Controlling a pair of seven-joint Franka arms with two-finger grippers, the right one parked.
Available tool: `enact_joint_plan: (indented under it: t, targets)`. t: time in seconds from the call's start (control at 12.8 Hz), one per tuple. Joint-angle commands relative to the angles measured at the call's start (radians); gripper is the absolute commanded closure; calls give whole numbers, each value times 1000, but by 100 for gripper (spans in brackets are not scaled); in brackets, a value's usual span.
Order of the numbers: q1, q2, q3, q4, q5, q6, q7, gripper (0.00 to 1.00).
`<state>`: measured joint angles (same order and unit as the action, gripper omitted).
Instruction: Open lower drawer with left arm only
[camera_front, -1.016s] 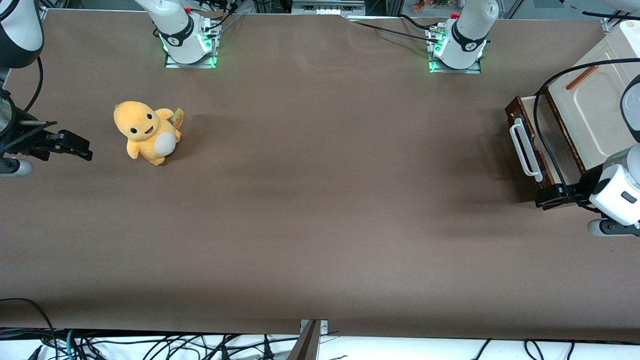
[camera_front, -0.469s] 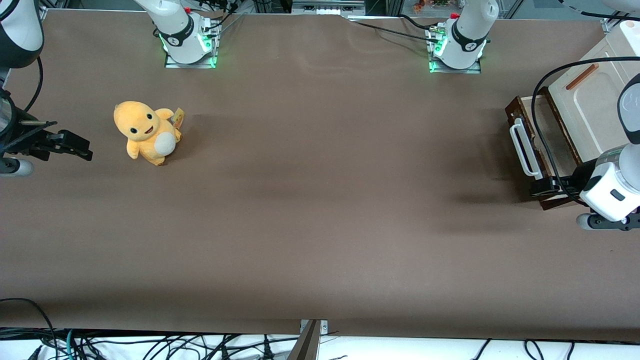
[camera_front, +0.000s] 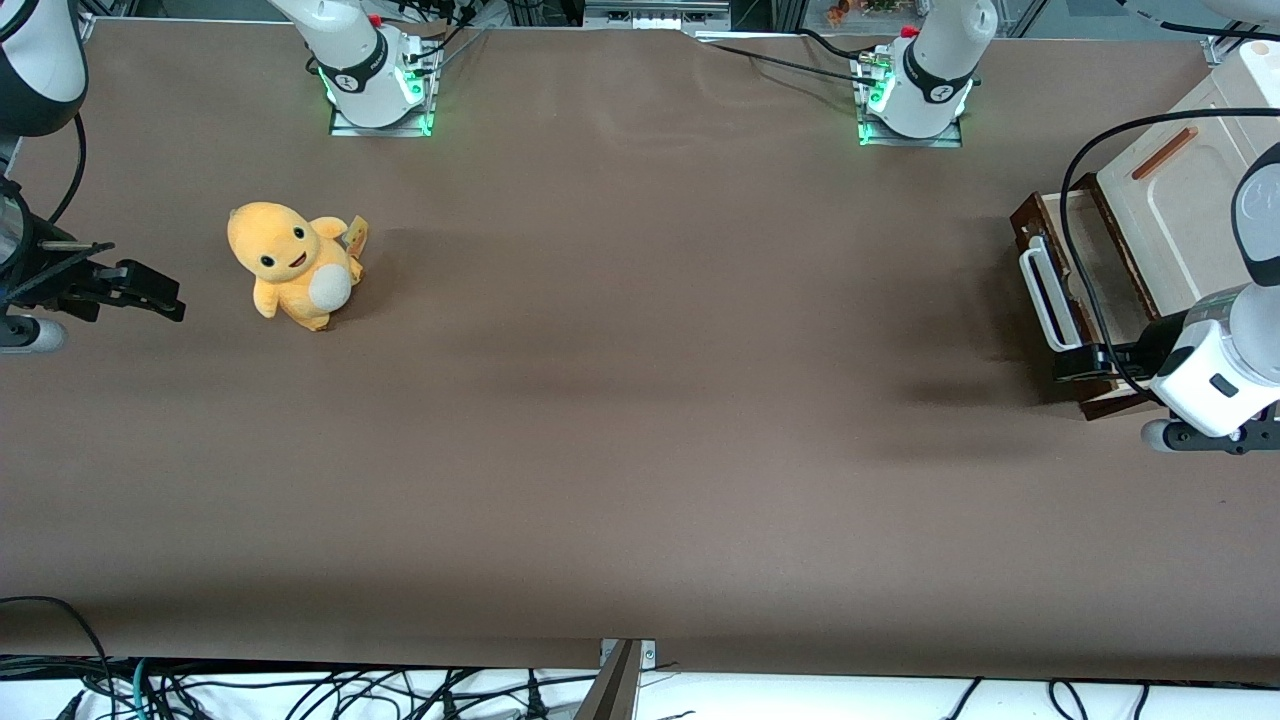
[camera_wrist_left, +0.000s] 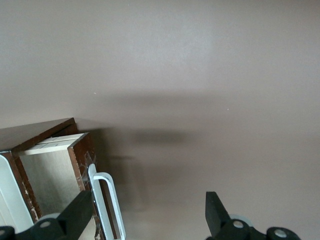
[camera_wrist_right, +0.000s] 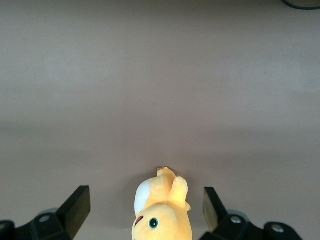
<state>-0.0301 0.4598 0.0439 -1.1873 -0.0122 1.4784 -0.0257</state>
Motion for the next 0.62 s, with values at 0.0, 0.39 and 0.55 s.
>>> enact_joint_plan:
  t: [0.0,0.39,0.55]
  targets:
    - [7,-41,-2,-31,-8,-15,53,0]
    - [13,-50,-2,-31,-8,-12,67,0]
    - [13,-50,-2,-38,-9,-10,67,0]
